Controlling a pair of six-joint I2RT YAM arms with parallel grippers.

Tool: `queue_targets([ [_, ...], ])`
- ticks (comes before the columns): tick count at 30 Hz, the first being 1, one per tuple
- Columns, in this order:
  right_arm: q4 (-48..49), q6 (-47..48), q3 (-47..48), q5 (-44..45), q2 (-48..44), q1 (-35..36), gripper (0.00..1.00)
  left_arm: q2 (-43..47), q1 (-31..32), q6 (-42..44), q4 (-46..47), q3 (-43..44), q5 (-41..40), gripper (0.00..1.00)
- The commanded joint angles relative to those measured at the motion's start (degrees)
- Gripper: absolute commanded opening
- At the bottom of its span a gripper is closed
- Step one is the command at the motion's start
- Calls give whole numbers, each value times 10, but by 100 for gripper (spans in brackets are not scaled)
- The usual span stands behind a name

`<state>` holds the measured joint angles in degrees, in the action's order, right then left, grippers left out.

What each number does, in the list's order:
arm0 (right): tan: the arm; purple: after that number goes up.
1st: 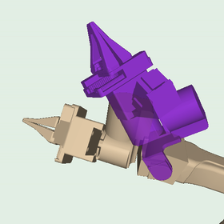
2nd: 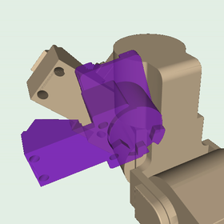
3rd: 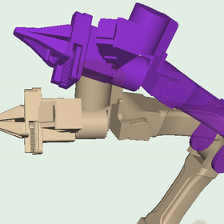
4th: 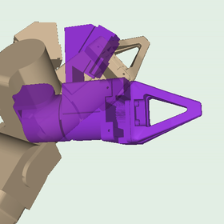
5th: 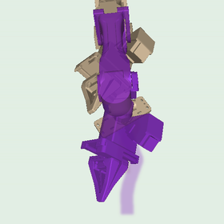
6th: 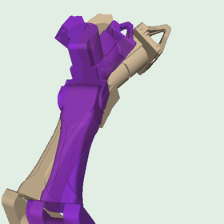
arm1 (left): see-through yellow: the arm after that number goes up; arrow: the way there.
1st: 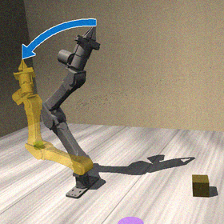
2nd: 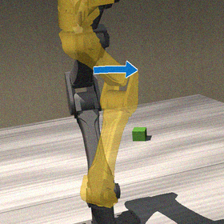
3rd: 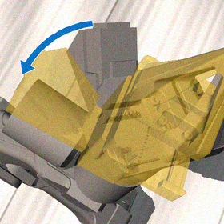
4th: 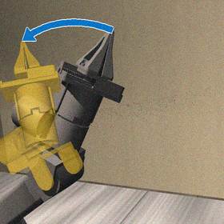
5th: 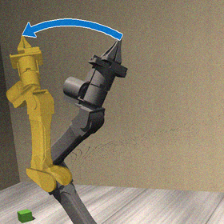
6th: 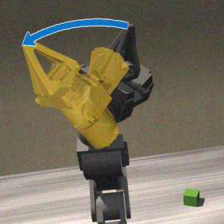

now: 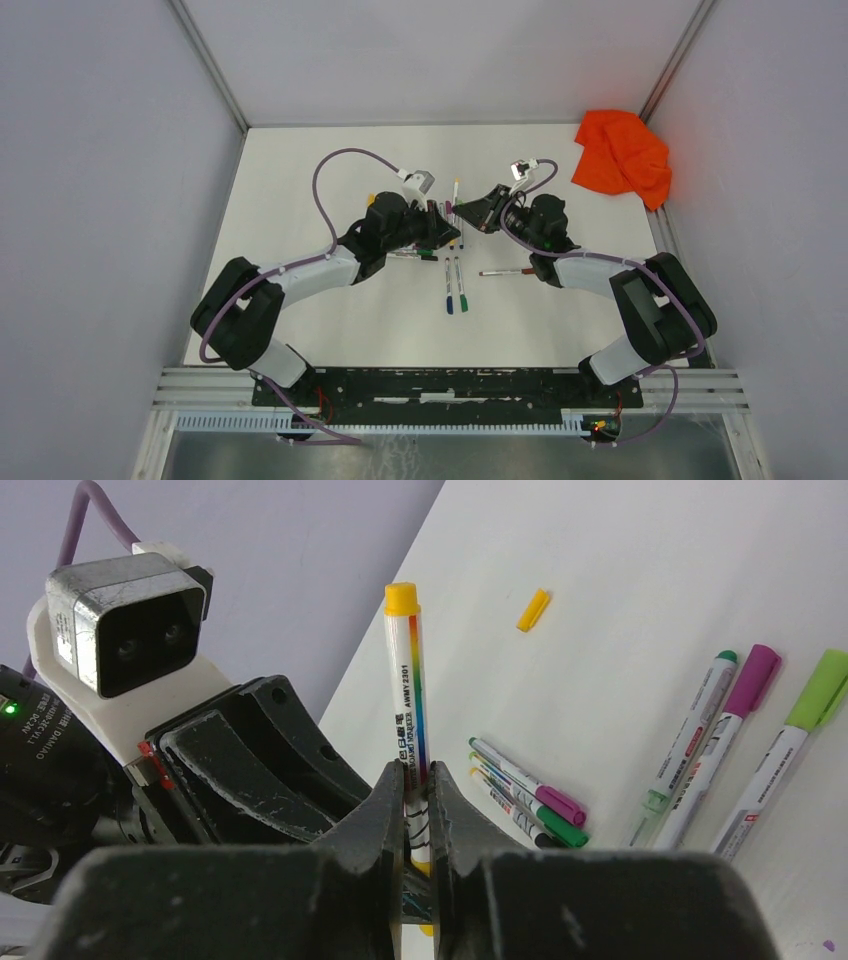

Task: Open the pen caps

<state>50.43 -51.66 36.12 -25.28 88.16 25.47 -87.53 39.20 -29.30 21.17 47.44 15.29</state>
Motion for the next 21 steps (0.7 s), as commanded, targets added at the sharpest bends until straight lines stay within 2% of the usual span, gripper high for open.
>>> queue_targets([
  [1,27,12,0,-9,-7,4,0,3,4,34,13,6,18,2],
  [4,-6,52,7,-9,-10,6,1,4,3,36,-3,12,22,2],
  [9,-64,118,21,4,-18,12,15,-8,5,36,-33,31,36,2],
  [11,-73,131,25,6,-18,12,18,-15,6,35,-46,38,39,2],
  [21,-108,166,46,10,-14,12,23,-41,12,40,-92,68,35,2],
])
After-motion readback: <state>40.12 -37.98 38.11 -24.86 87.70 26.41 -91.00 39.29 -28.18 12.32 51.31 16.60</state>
